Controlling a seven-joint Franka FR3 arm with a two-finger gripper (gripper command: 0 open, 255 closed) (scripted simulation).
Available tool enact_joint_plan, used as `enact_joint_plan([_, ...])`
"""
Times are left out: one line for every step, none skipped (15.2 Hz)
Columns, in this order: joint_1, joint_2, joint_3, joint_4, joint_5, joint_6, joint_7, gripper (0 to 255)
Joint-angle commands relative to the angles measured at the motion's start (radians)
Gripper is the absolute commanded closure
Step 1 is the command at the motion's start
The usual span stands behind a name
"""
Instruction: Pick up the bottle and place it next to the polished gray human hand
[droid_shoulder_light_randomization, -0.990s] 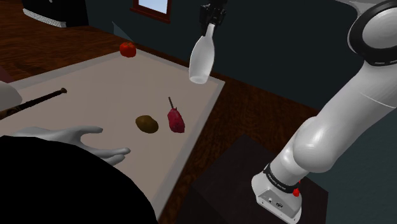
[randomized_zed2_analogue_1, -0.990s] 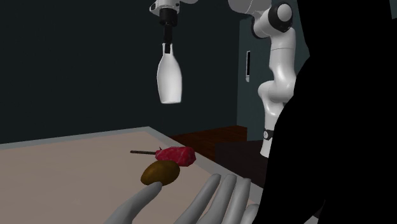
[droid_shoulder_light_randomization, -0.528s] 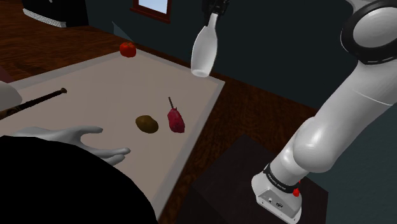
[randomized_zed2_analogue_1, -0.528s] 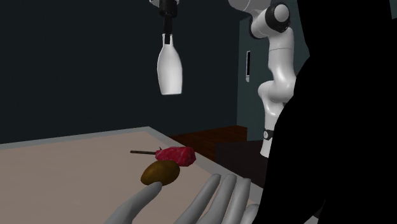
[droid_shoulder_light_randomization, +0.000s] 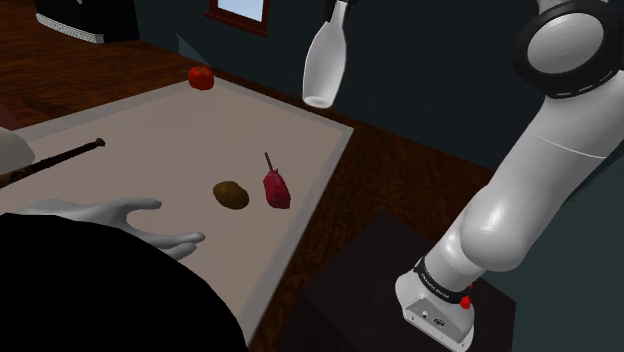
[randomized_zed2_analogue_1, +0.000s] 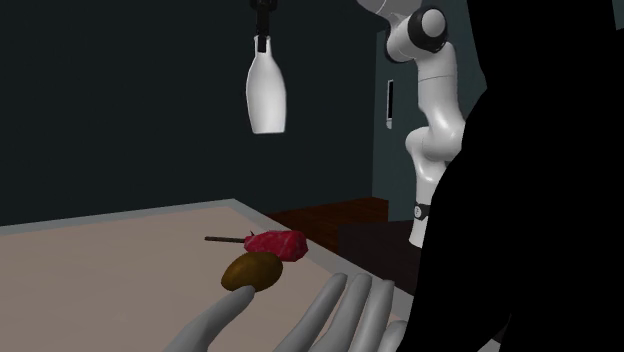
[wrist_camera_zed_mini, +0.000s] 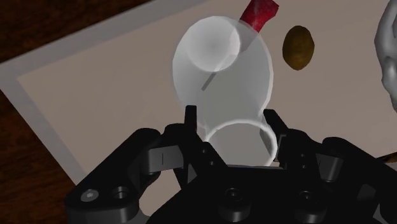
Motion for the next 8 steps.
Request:
enact_joint_plan([-0.001, 0.018, -0.001, 0.048, 0.001, -0.030, -0.002, 255])
enact_joint_plan([0.013, -0.002, 0.010, 0.021, -0.002, -0.024, 0.022, 255])
enact_joint_plan([0.026, -0.021, 0.021, -0.003, -0.005, -0.018, 0.046, 255])
enact_joint_plan([0.040, -0.038, 0.033, -0.024, -0.007, -0.014, 0.070, 255])
enact_joint_plan([0.053, -0.053, 0.045, -0.043, -0.009, -0.010, 0.095, 255])
enact_joint_plan([0.065, -0.067, 0.057, -0.061, -0.010, -0.008, 0.119, 255])
enact_joint_plan([0.078, -0.079, 0.069, -0.076, -0.011, -0.005, 0.144, 255])
enact_joint_plan([0.090, -0.091, 0.082, -0.089, -0.012, -0.003, 0.168, 255])
